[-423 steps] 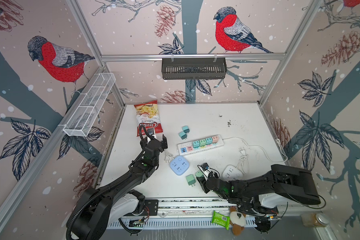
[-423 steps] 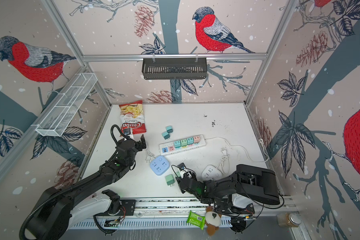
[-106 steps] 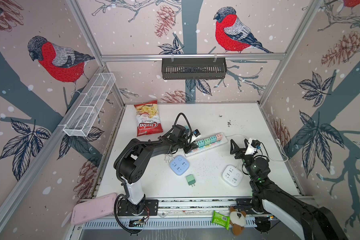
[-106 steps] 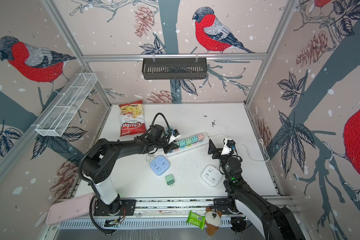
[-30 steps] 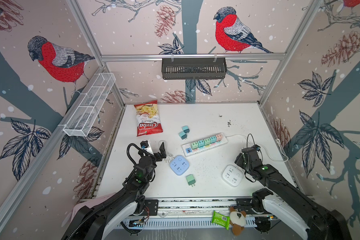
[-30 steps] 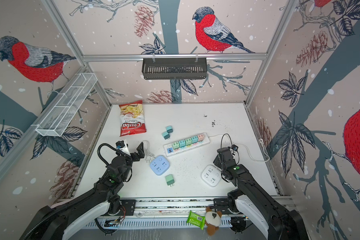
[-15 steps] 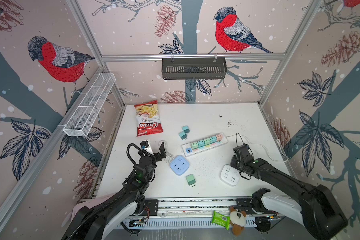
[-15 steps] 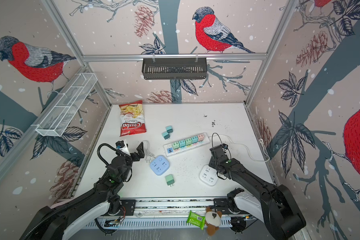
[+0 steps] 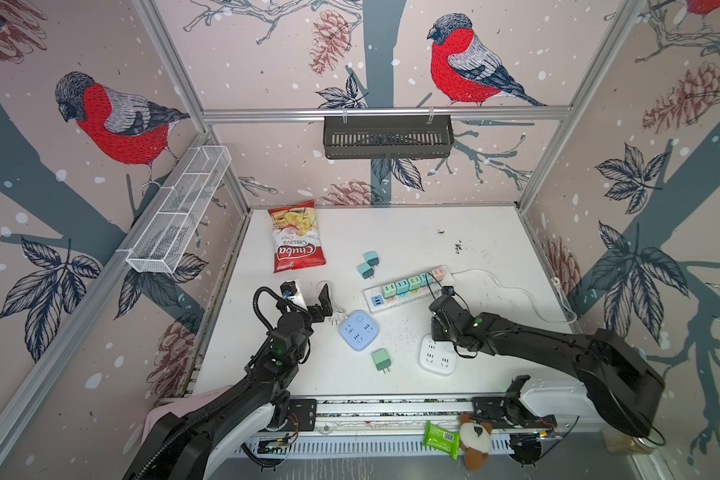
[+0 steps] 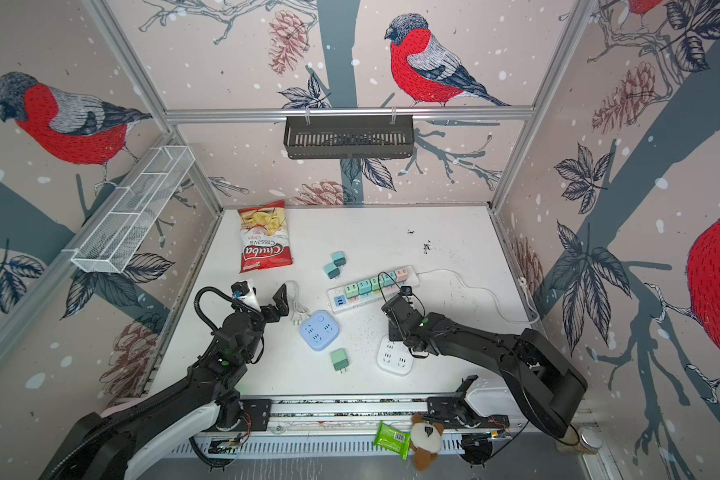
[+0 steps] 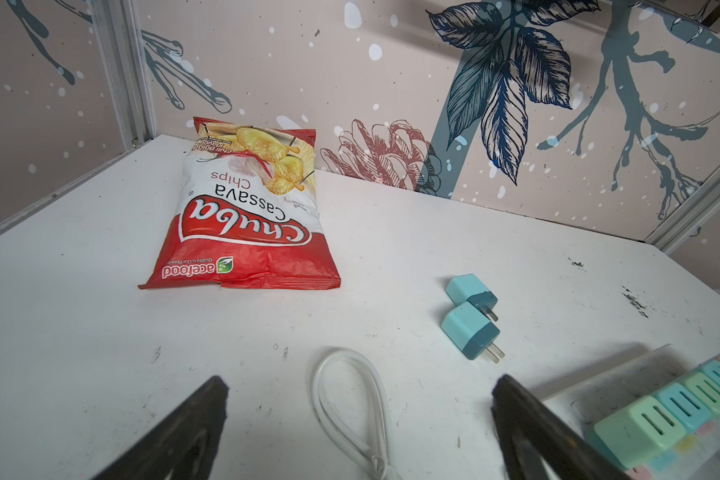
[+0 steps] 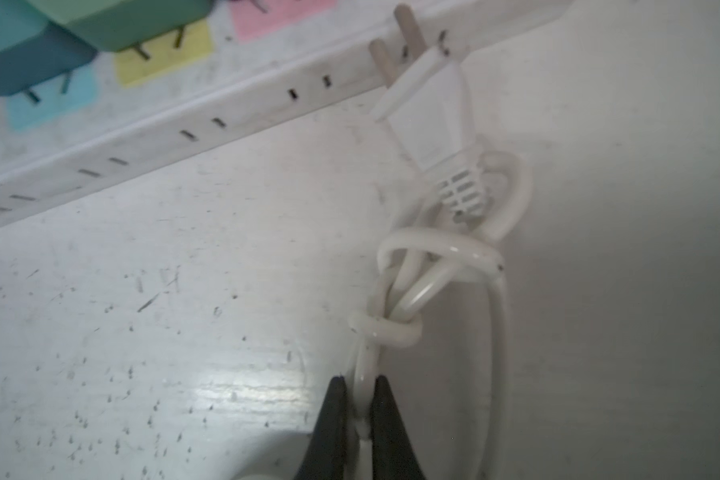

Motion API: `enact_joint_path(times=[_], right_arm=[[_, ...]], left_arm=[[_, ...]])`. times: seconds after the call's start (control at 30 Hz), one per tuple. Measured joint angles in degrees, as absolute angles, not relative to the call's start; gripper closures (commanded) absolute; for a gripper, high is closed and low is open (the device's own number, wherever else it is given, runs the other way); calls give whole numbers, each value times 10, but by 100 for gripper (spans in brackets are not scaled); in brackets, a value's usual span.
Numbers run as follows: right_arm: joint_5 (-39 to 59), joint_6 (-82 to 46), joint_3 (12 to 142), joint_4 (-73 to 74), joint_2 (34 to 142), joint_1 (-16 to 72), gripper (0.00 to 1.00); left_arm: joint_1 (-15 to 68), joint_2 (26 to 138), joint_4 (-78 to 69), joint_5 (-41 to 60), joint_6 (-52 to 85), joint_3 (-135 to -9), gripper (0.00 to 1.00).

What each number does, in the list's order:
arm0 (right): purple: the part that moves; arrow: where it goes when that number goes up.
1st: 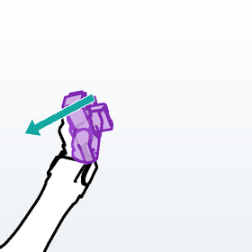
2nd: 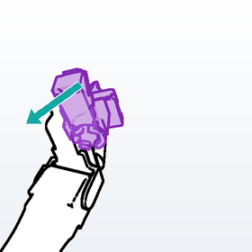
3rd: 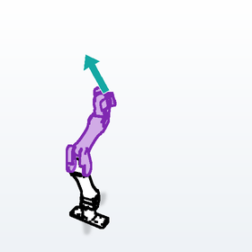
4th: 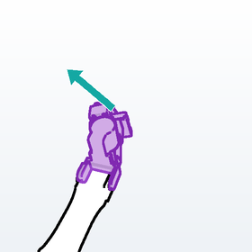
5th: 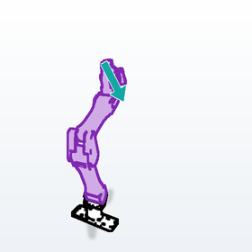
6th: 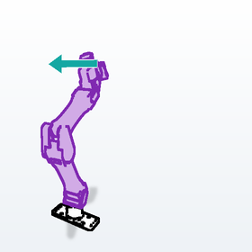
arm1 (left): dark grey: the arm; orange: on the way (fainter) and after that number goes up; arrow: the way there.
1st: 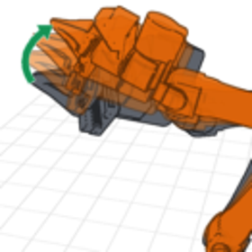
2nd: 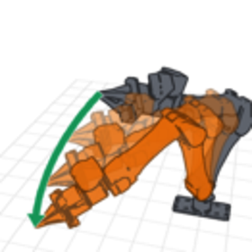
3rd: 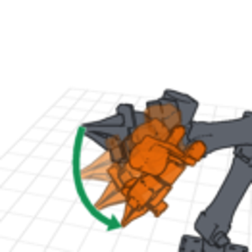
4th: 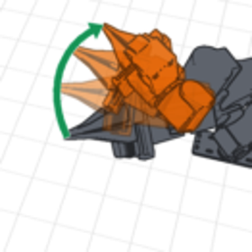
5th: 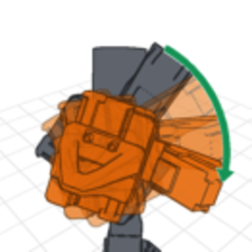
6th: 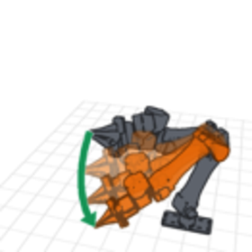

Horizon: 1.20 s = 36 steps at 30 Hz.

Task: Insert the plug

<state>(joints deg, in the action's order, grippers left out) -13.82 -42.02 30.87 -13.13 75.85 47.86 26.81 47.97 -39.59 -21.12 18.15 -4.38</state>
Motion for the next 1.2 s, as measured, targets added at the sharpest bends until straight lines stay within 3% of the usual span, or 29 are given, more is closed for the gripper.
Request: enact_joint_path(times=[0.33, 1.07, 1.13, 1.2], right_arm=[[-138, -388, 346, -137, 799, 569, 98], [-110, -294, 445, -14, 947, 415, 99], [-110, -285, 454, -15, 954, 412, 92], [-112, -286, 456, -20, 954, 416, 73]], left_arm=[[268, 480, -396, -211, 182, -44, 1], [268, 480, -396, -211, 182, -44, 1], [268, 480, -396, -211, 182, -44, 1], [268, 480, -396, -211, 182, -44, 1]])
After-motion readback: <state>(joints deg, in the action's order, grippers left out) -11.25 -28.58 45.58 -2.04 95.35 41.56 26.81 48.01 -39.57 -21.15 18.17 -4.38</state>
